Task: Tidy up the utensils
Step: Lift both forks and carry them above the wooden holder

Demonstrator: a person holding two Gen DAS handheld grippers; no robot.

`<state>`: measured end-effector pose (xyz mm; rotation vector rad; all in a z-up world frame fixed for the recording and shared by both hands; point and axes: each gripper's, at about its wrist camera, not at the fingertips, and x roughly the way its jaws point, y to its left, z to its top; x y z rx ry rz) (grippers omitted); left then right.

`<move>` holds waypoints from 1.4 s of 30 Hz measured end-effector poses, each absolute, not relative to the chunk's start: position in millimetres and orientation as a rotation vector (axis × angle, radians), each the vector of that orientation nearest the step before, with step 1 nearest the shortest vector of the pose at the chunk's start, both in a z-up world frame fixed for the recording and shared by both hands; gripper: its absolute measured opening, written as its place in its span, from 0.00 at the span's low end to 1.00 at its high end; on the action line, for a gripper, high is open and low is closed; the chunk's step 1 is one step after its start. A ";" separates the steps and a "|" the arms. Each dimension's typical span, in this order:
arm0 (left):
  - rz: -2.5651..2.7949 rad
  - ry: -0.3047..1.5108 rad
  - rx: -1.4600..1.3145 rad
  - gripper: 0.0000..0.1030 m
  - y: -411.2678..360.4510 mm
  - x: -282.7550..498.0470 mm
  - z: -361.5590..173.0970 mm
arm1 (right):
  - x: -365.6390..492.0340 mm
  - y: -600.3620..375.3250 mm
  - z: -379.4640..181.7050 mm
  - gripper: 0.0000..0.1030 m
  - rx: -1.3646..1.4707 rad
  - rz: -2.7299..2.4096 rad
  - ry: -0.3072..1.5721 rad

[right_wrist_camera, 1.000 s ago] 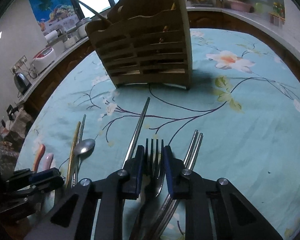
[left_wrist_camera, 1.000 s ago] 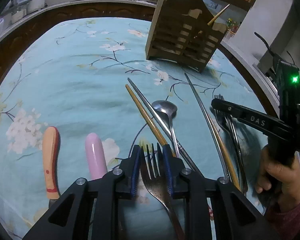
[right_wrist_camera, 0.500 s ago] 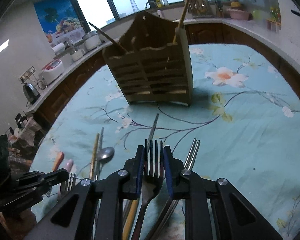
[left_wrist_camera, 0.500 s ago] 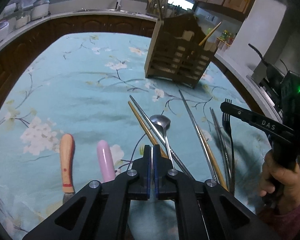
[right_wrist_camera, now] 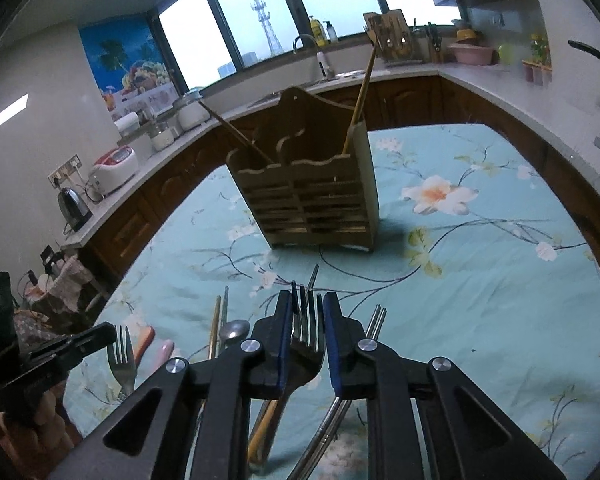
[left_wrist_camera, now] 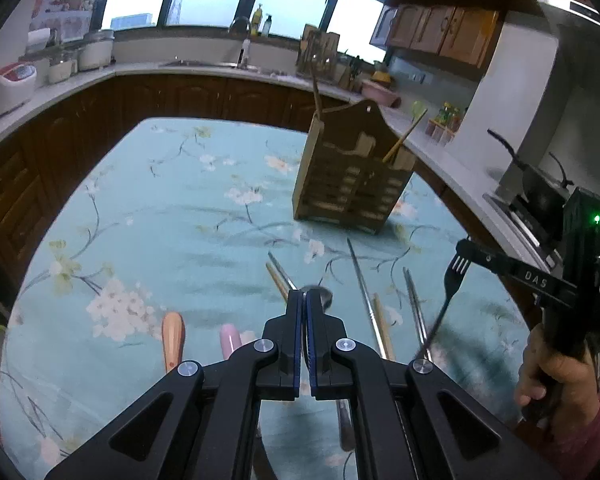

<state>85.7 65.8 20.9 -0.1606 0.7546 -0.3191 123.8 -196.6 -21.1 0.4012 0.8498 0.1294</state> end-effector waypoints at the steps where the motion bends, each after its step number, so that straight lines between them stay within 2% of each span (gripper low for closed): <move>1: -0.319 0.746 -0.163 0.00 67.1 84.3 24.2 | 122.8 -197.7 -18.0 0.12 0.401 0.128 0.843; 2: -0.317 0.737 -0.164 0.00 68.2 82.7 27.3 | 121.9 -198.9 -16.3 0.03 0.402 0.128 0.839; 4: -0.313 0.724 -0.167 0.00 70.3 80.5 31.8 | 121.1 -201.5 -12.1 0.02 0.408 0.126 0.829; 24: -0.271 0.559 -0.180 0.00 83.5 89.4 78.4 | 120.3 -215.9 38.6 0.02 0.380 0.098 0.686; 35: -0.254 0.421 -0.166 0.01 73.8 125.2 112.6 | 141.1 -232.9 66.7 0.02 0.340 0.057 0.600; 42: -0.236 0.359 -0.161 0.01 59.6 157.6 115.5 | 163.9 -250.8 82.7 0.02 0.309 0.010 0.545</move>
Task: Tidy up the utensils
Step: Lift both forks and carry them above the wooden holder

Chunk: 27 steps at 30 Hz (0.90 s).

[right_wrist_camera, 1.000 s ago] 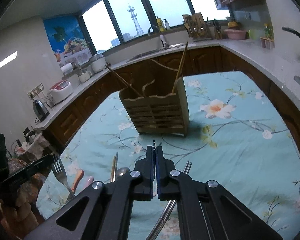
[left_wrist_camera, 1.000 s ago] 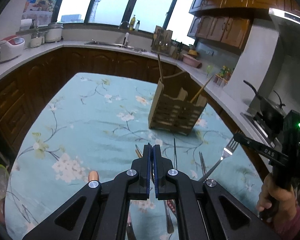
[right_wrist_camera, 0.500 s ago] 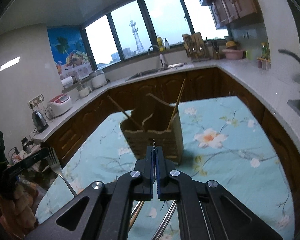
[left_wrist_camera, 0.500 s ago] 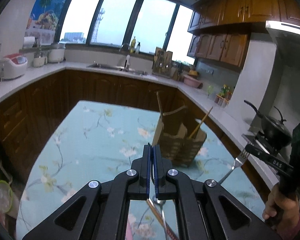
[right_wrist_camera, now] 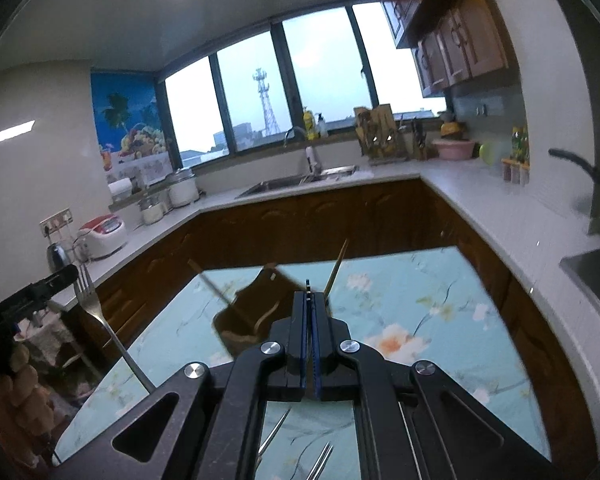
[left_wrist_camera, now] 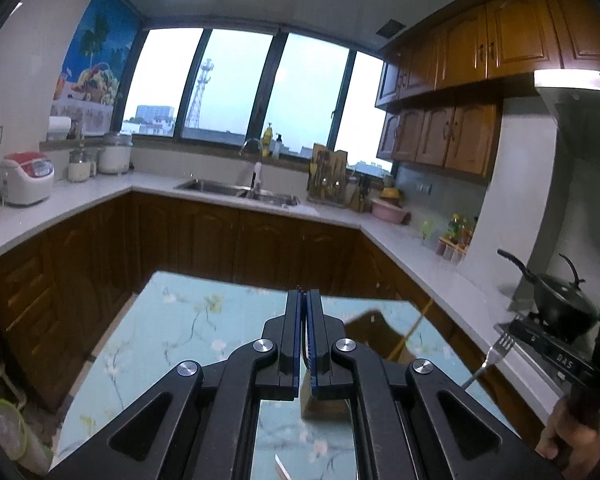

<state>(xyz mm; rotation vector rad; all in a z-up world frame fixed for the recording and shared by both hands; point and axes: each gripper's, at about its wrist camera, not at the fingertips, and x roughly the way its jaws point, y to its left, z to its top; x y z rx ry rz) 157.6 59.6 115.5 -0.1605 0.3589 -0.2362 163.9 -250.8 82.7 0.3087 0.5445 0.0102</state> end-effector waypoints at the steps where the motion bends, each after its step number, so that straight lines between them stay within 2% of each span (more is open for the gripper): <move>1: -0.233 0.352 -0.162 0.01 57.5 162.4 114.8 | 168.8 -254.4 86.4 0.02 0.304 0.000 0.532; 12: -0.177 0.274 -0.154 0.01 30.4 208.5 97.0 | 212.1 -264.2 101.4 0.02 0.231 -0.051 0.468; 27: -0.115 0.300 -0.035 0.01 -34.6 266.4 36.7 | 259.6 -242.1 65.9 0.02 0.071 -0.060 0.524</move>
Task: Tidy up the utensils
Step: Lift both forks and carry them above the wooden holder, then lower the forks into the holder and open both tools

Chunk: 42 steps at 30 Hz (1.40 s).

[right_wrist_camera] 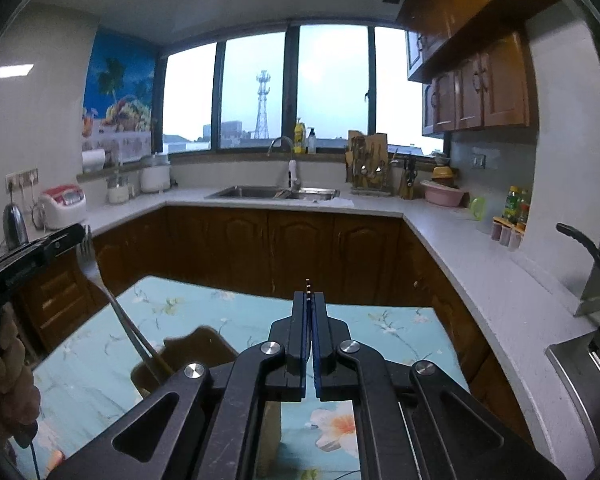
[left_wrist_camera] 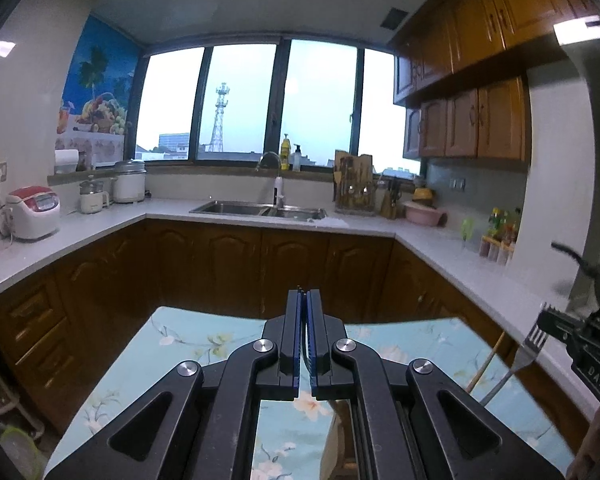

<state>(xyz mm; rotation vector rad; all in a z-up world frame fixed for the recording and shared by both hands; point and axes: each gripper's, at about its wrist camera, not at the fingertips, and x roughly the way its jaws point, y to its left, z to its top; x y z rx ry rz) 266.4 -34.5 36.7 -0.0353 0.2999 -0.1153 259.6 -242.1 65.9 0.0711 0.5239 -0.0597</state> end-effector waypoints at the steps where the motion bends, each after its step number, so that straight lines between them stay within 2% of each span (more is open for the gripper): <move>1: -0.120 0.306 -0.024 0.01 -38.6 269.3 33.7 | 261.5 -240.0 61.3 0.02 0.065 -0.054 0.533; 17: -0.183 0.381 0.028 0.01 -41.2 288.1 30.6 | 276.0 -221.4 8.2 0.02 0.034 0.005 0.667; 30: -0.205 0.424 0.056 0.02 -37.9 308.4 48.1 | 280.4 -221.1 -0.9 0.02 0.084 0.042 0.695; 37: -0.210 0.431 0.045 0.04 -37.3 309.0 47.7 | 282.0 -227.7 -2.0 0.06 0.134 0.057 0.703; 39: -0.208 0.433 0.046 0.05 -37.7 309.3 47.9 | 281.1 -228.2 -1.4 0.06 0.138 0.058 0.701; 42: -0.208 0.434 0.043 0.13 -40.2 310.1 45.0 | 280.0 -229.4 -0.6 0.06 0.147 0.059 0.696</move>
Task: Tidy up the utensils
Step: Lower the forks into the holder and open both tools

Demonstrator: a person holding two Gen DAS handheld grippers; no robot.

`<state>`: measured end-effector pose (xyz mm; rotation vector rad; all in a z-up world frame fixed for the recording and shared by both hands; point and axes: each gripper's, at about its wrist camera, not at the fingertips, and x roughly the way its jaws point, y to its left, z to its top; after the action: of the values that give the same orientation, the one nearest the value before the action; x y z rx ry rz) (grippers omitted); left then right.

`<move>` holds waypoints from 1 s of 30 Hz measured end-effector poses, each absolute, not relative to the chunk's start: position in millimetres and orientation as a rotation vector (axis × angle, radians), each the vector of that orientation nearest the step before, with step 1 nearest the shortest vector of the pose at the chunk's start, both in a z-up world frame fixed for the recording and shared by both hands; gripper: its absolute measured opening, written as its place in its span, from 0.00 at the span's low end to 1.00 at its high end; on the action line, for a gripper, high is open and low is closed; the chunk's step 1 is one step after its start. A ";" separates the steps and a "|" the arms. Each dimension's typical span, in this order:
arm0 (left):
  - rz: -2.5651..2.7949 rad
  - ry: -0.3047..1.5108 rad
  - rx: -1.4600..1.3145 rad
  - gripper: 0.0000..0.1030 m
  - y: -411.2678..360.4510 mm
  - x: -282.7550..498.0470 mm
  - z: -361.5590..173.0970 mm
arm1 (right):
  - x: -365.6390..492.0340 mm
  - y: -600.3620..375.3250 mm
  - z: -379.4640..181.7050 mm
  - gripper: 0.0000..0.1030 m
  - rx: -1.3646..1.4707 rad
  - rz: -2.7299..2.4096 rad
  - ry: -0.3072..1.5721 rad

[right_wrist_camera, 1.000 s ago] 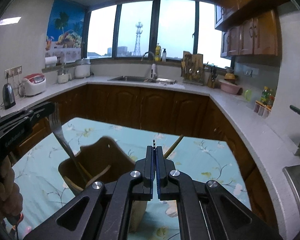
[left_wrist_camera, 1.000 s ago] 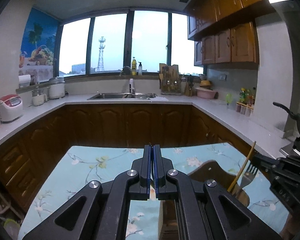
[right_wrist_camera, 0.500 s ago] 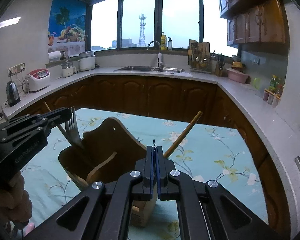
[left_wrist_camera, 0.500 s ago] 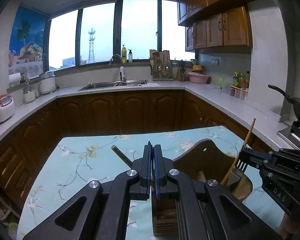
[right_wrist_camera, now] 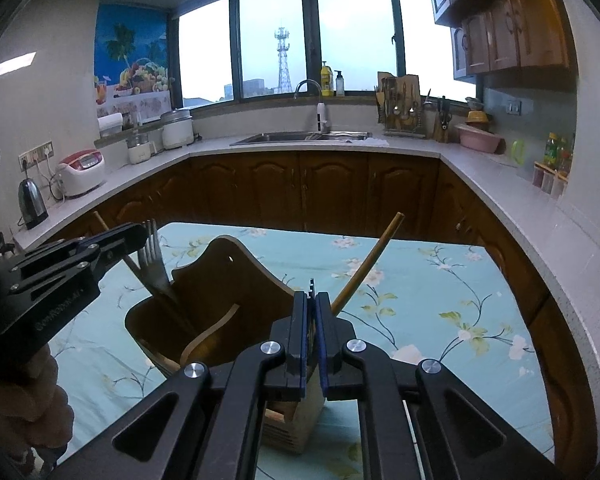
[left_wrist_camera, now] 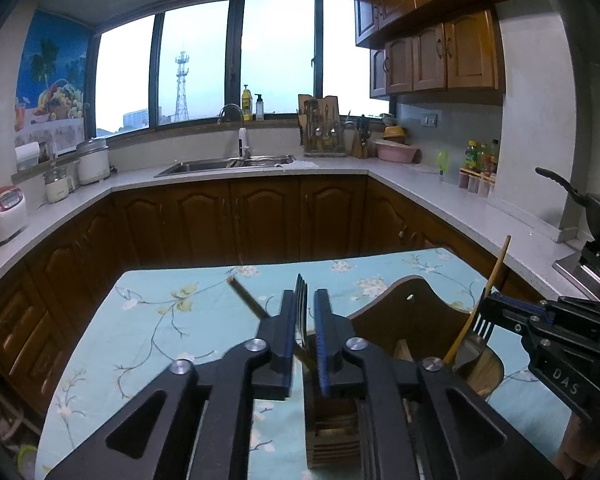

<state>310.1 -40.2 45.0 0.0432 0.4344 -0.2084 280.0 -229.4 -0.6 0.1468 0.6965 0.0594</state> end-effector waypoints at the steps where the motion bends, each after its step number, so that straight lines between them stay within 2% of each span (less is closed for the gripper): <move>1: -0.212 0.431 0.044 0.15 -40.5 309.3 46.6 | 279.6 -229.8 -0.2 0.06 0.150 0.059 0.694; 6: -0.204 0.415 0.053 0.20 -41.6 306.5 46.5 | 276.2 -234.2 4.8 0.12 0.172 0.048 0.669; 9: -0.209 0.418 0.048 0.23 -41.8 303.6 43.3 | 273.0 -237.9 7.6 0.21 0.183 0.041 0.652; 11: -0.214 0.418 0.047 0.31 -42.2 301.2 42.4 | 270.2 -239.0 8.8 0.39 0.193 0.038 0.640; 12: -0.210 0.413 0.049 0.34 -42.7 299.0 43.0 | 268.6 -240.3 9.8 0.41 0.198 0.036 0.632; 14: -0.189 0.398 0.051 0.49 -42.0 294.8 44.5 | 265.3 -242.8 12.6 0.41 0.205 0.030 0.618; 16: -0.189 0.389 0.044 0.55 -41.5 291.1 44.1 | 262.0 -244.8 16.2 0.42 0.211 0.024 0.601; 19: -0.189 0.389 0.034 0.58 -39.5 286.1 43.3 | 256.7 -248.0 20.8 0.56 0.220 0.016 0.576; 23: -0.190 0.394 0.016 0.63 -34.3 280.0 43.2 | 253.3 -251.8 23.8 0.63 0.237 0.012 0.566; 28: -0.185 0.411 -0.008 0.72 -25.7 267.6 45.2 | 243.2 -253.9 24.0 0.68 0.259 0.014 0.572; 30: -0.181 0.440 -0.016 0.72 -21.6 263.8 47.6 | 237.2 -253.5 24.6 0.69 0.269 0.014 0.572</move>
<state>263.8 -21.6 47.6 -0.0159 0.4395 -0.1812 237.2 -253.5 24.6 0.2687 0.5718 0.0143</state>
